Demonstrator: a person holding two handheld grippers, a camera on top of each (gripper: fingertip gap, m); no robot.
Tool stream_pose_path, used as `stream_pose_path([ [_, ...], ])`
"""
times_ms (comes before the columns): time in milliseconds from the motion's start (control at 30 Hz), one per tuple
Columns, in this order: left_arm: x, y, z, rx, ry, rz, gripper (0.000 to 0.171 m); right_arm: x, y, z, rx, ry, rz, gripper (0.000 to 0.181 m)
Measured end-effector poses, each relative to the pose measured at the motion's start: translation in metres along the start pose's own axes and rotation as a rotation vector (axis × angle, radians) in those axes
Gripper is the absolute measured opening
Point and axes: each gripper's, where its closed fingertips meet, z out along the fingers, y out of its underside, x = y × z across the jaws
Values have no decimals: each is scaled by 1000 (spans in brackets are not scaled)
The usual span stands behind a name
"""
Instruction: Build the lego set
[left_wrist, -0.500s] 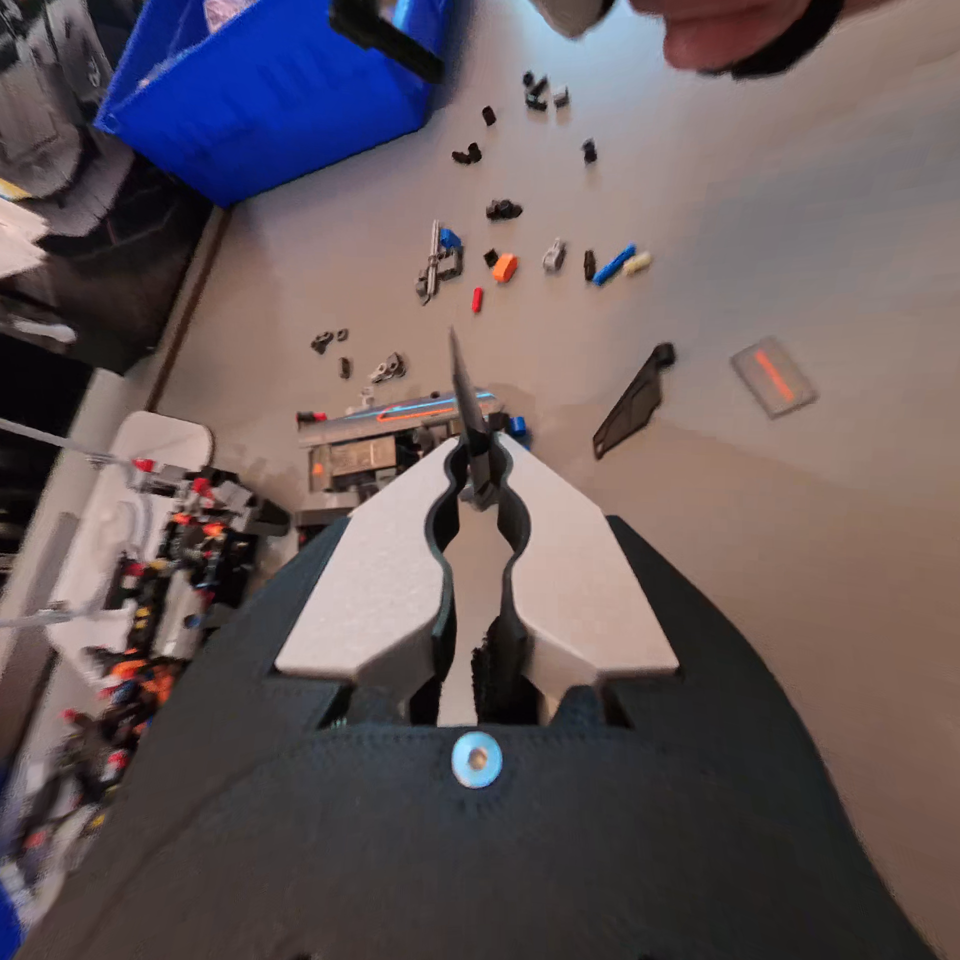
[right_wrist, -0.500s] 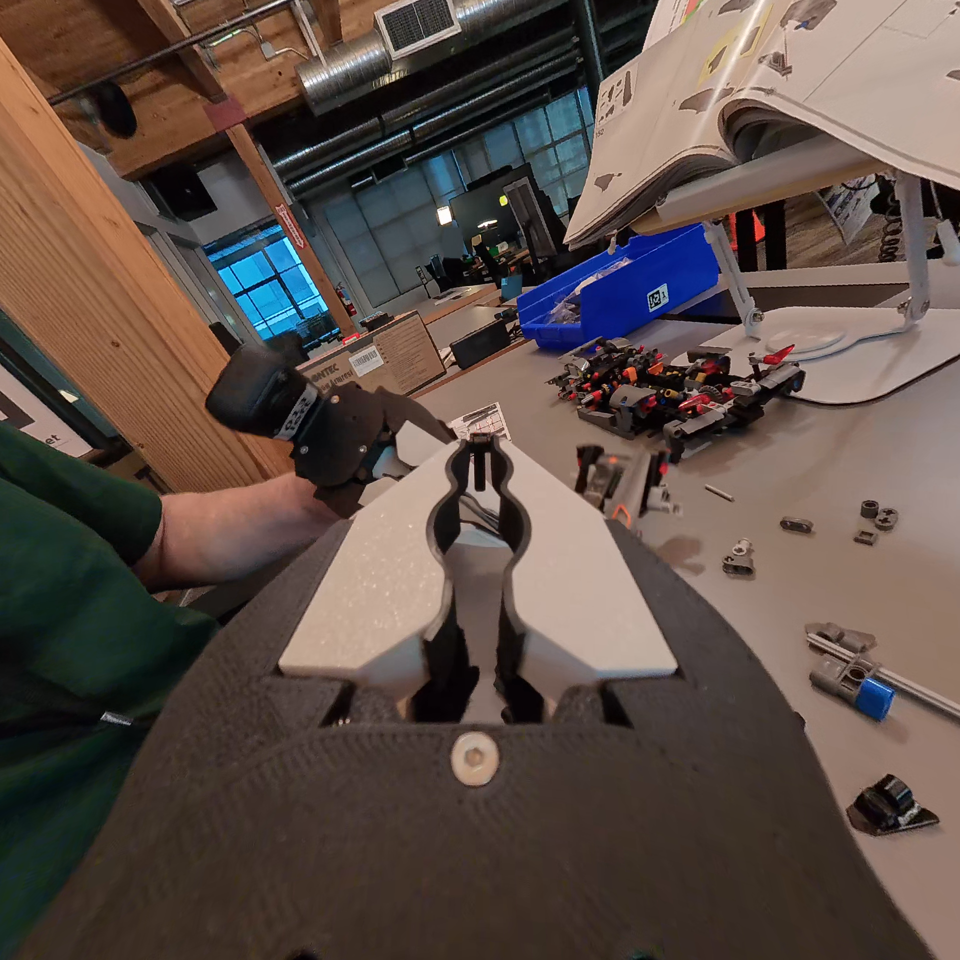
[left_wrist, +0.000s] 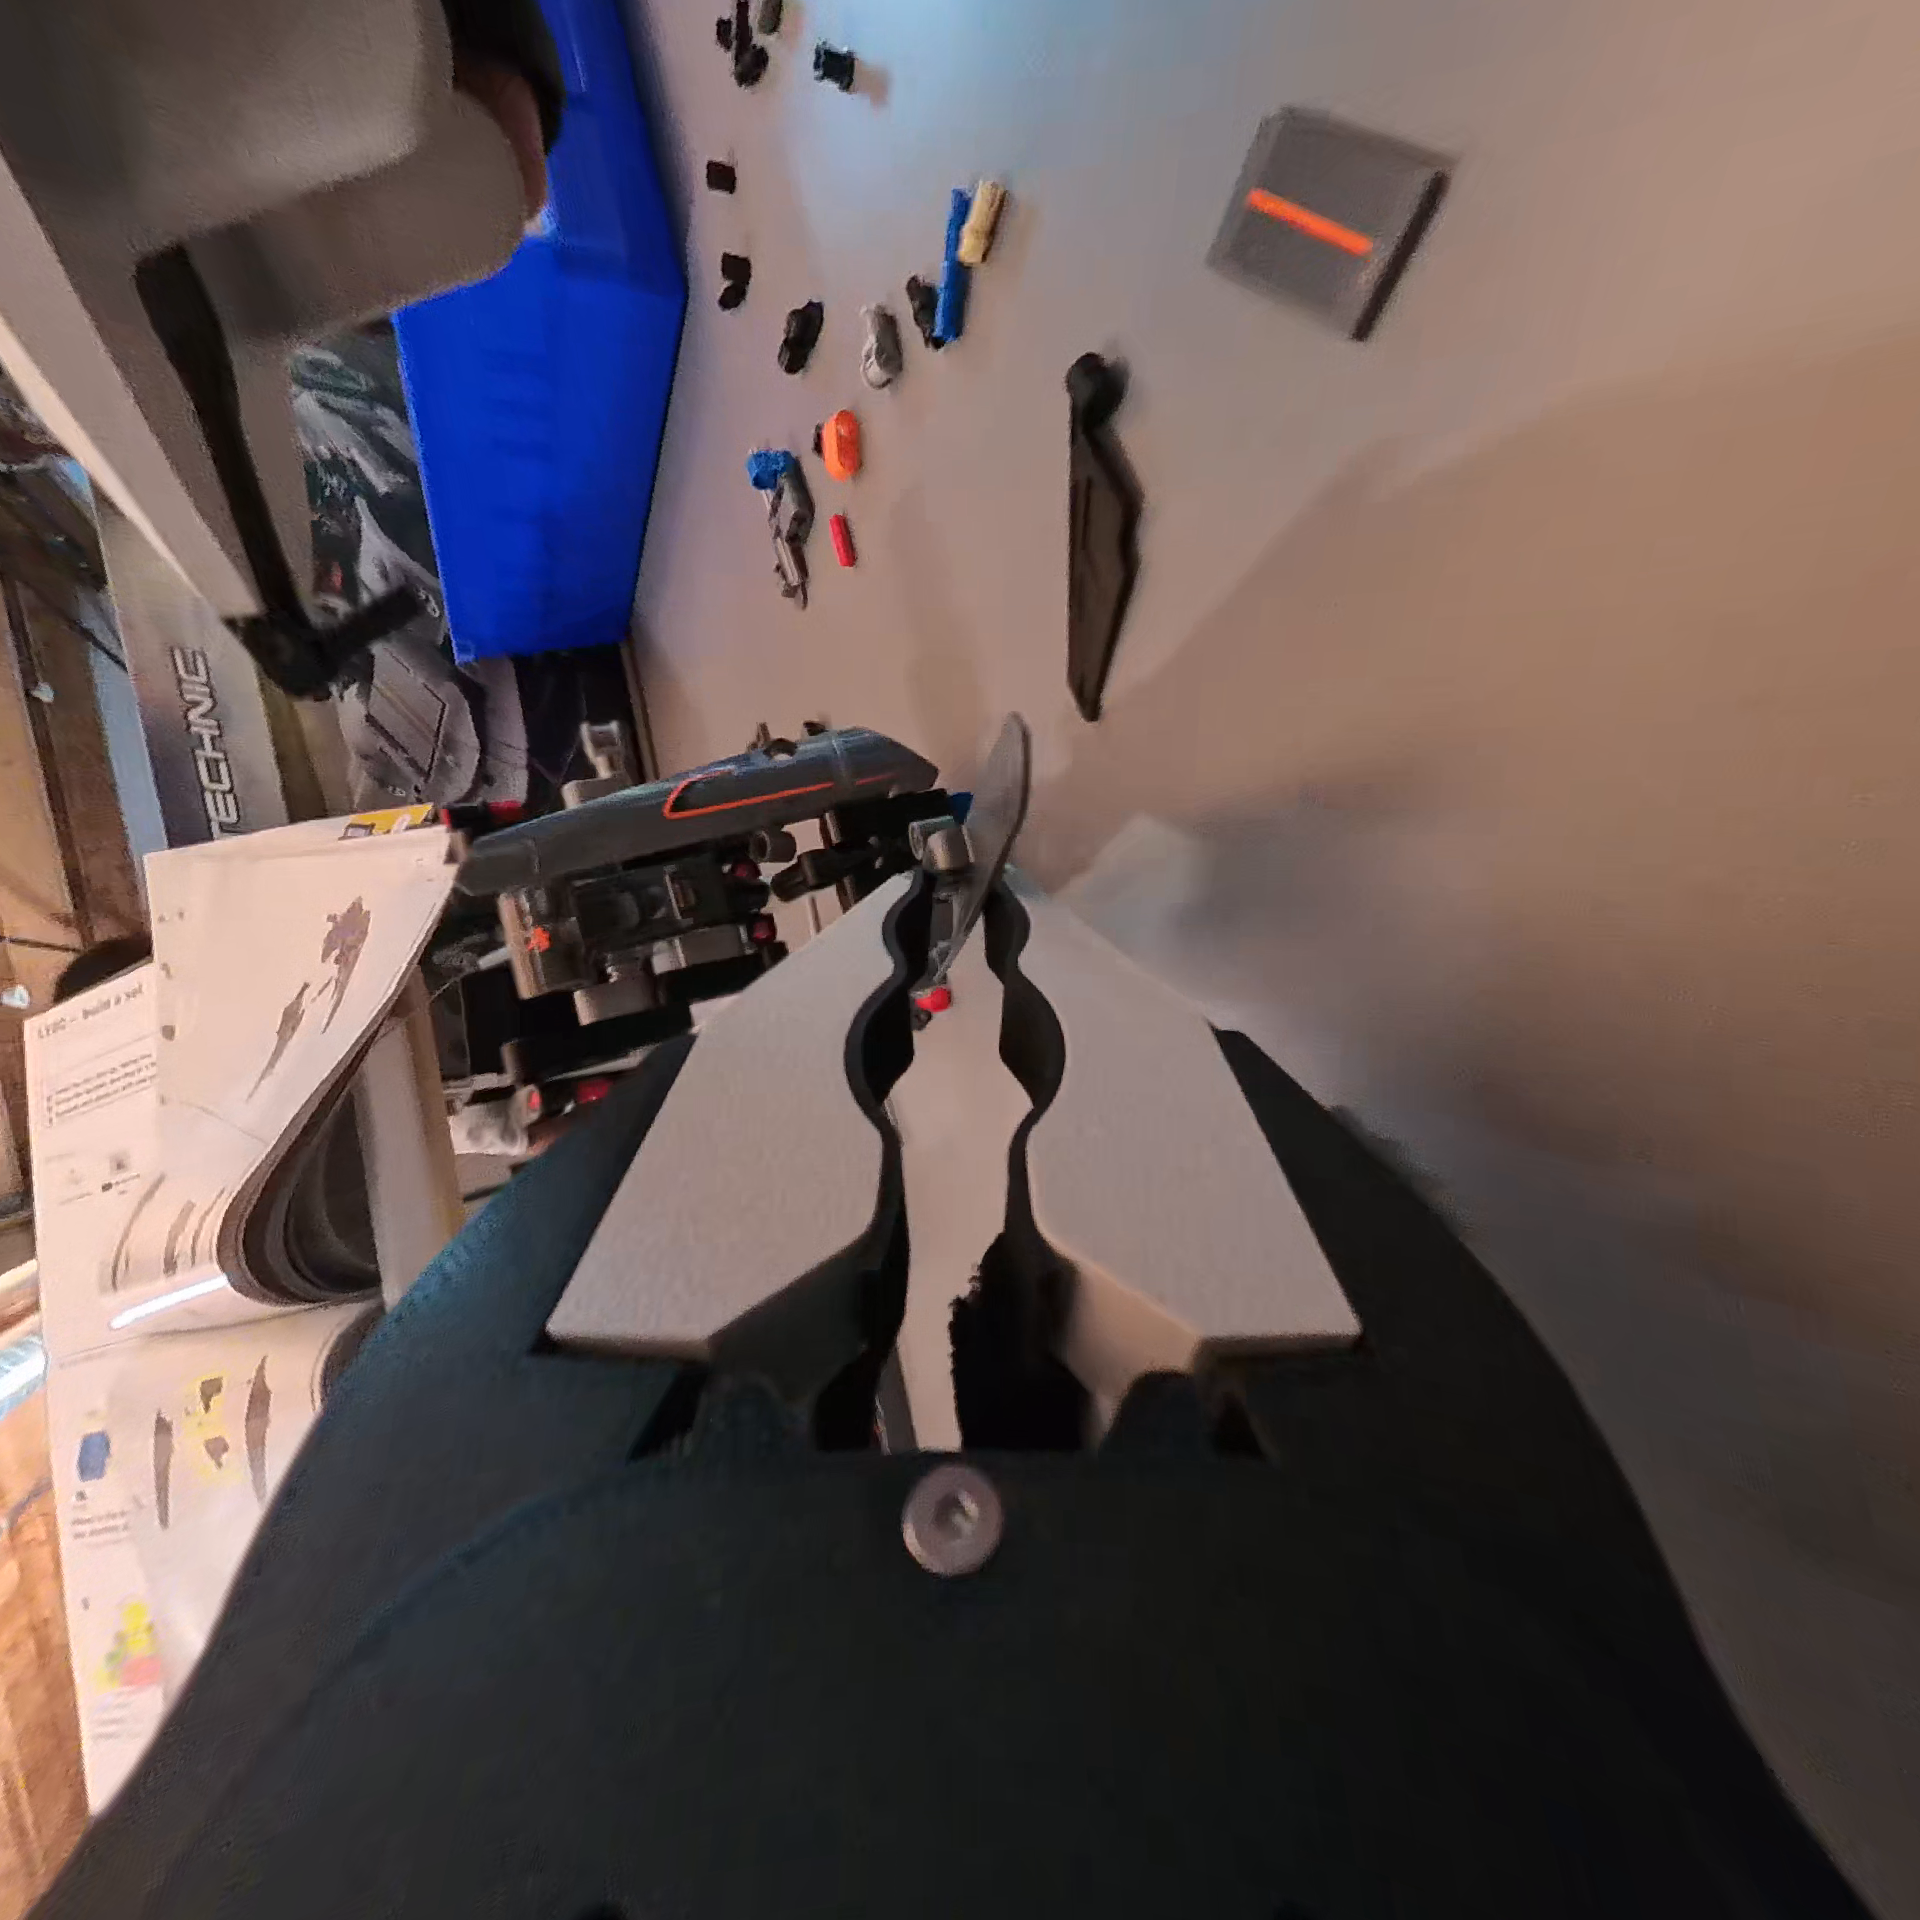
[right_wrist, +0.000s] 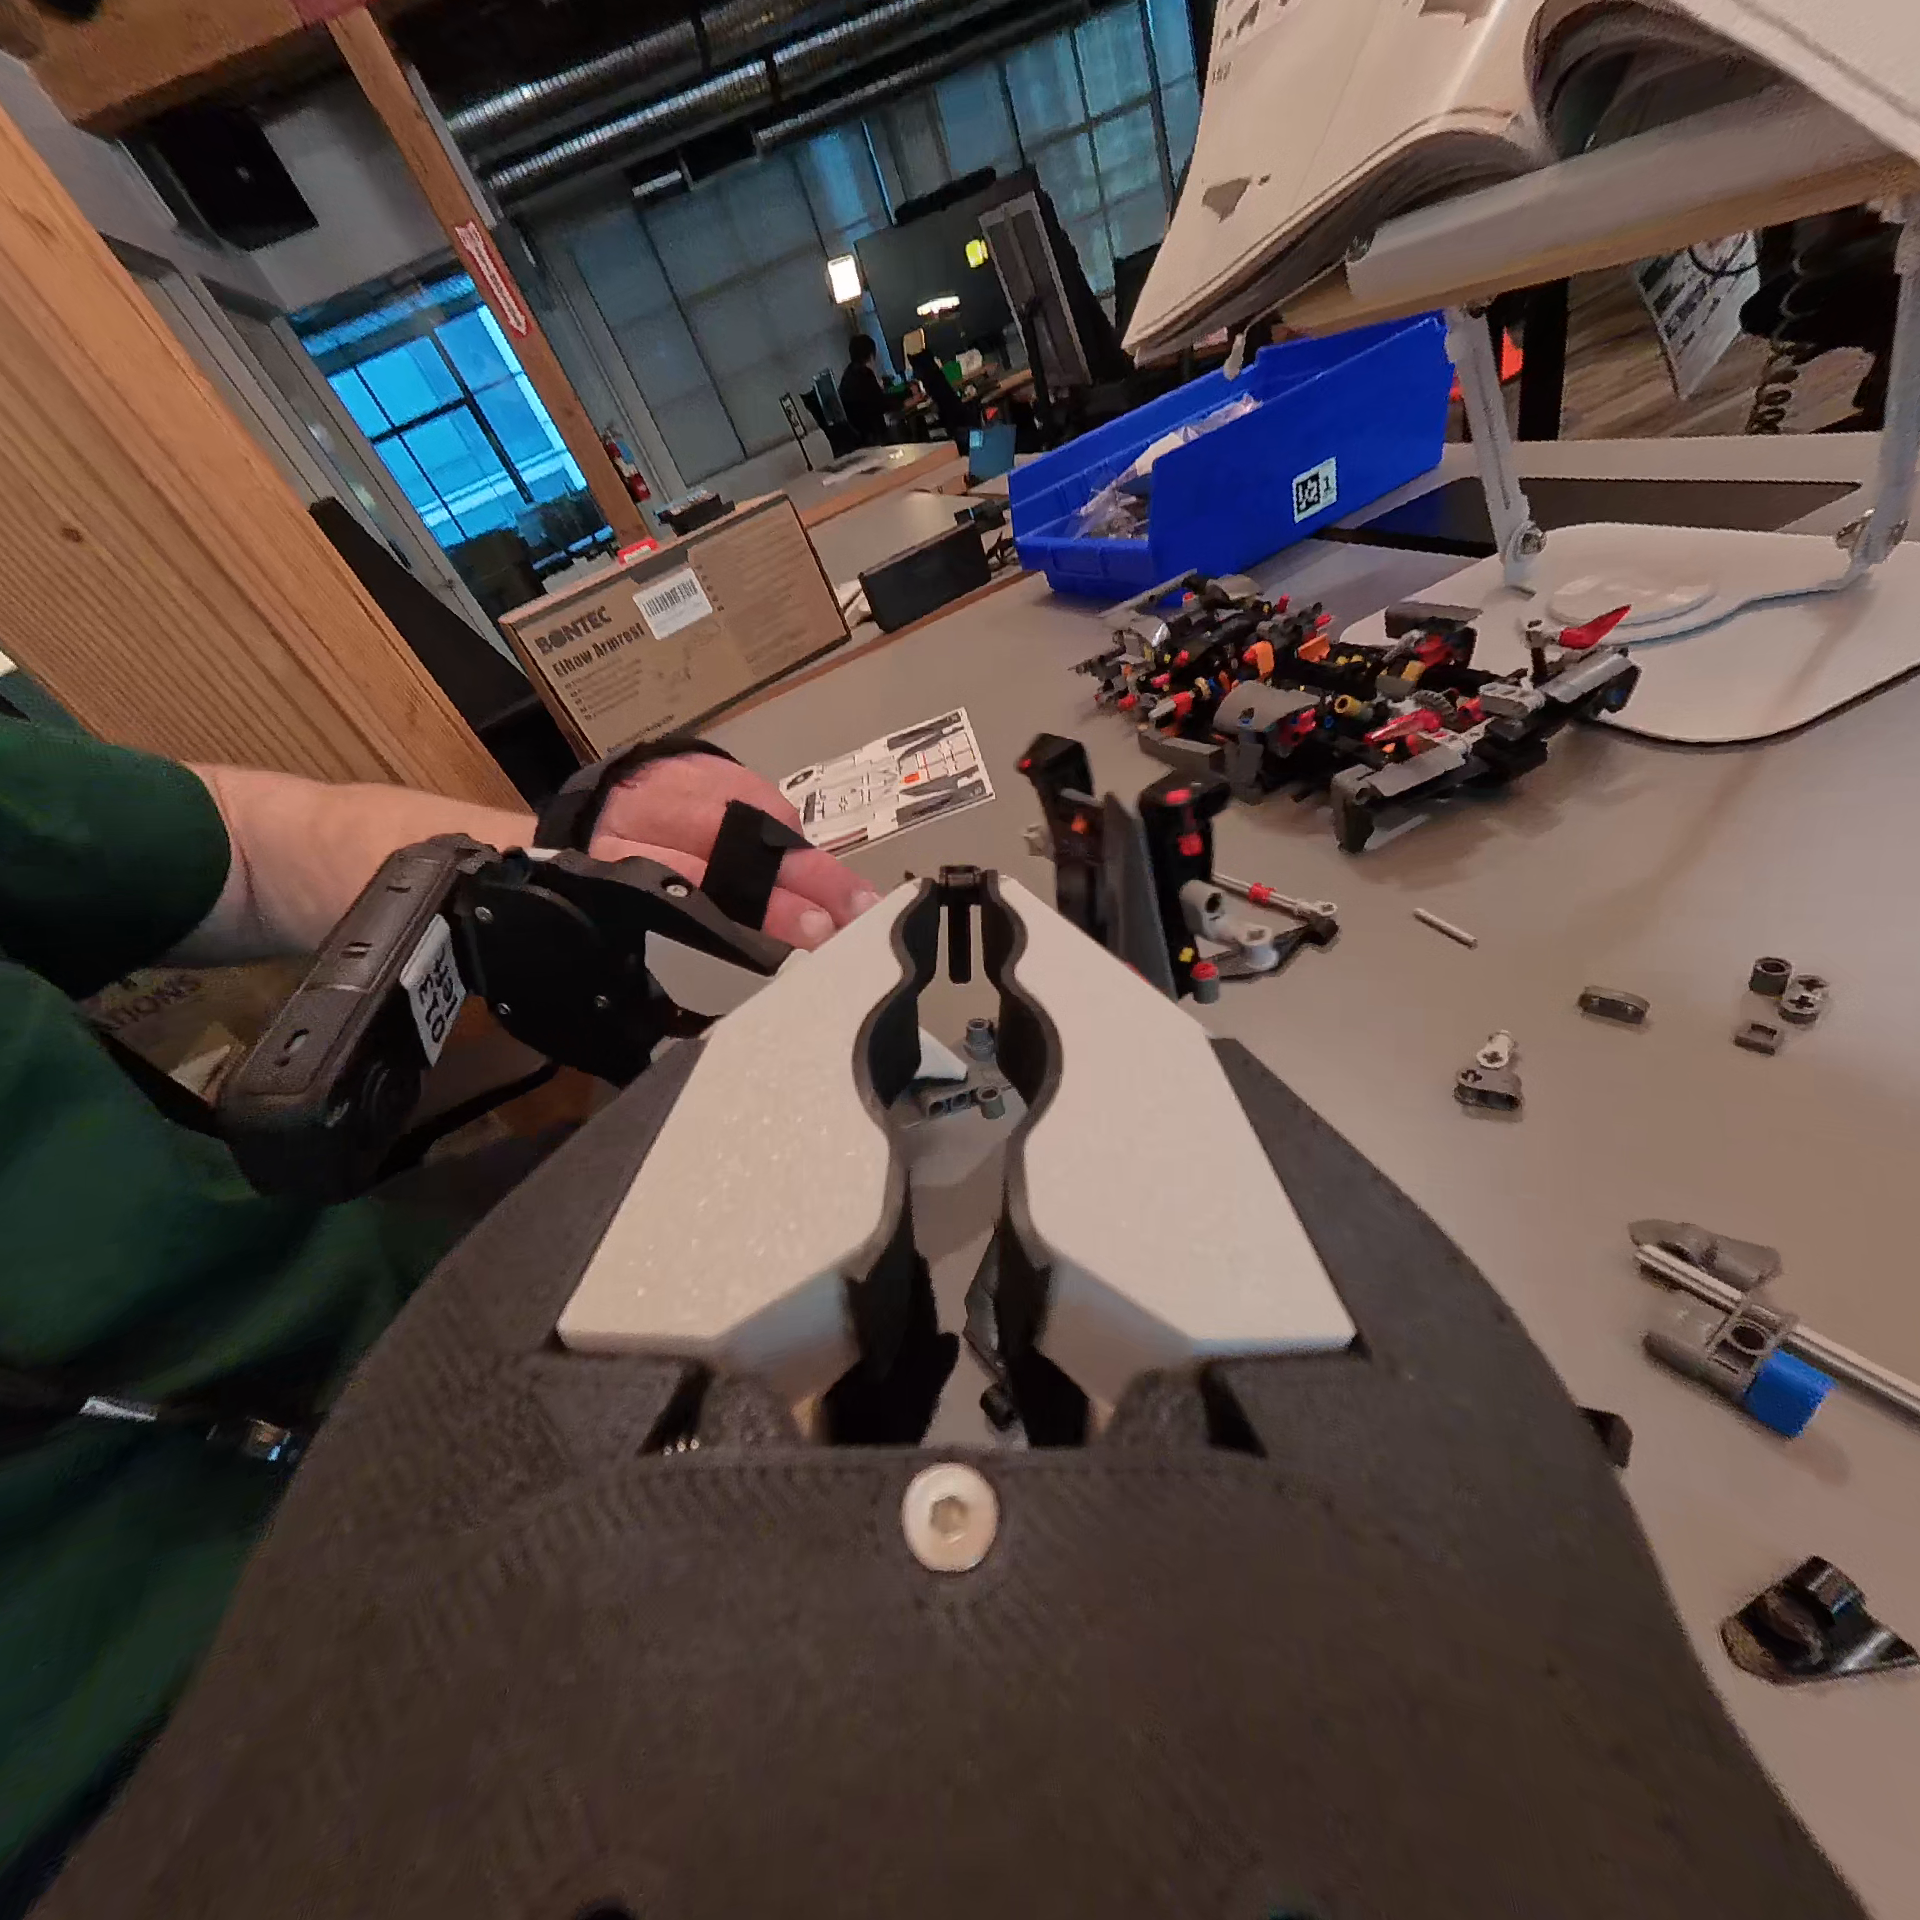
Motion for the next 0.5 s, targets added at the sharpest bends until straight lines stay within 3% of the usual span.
stream_pose_path([
  [267, 25, -10, 3, 19, 54, 99, 17, -9, 29, 21, -155, -1, -77, 6],
  [500, 28, -8, -1, 29, 65, 102, 17, -17, 33, 17, -159, -13, -78, 5],
])
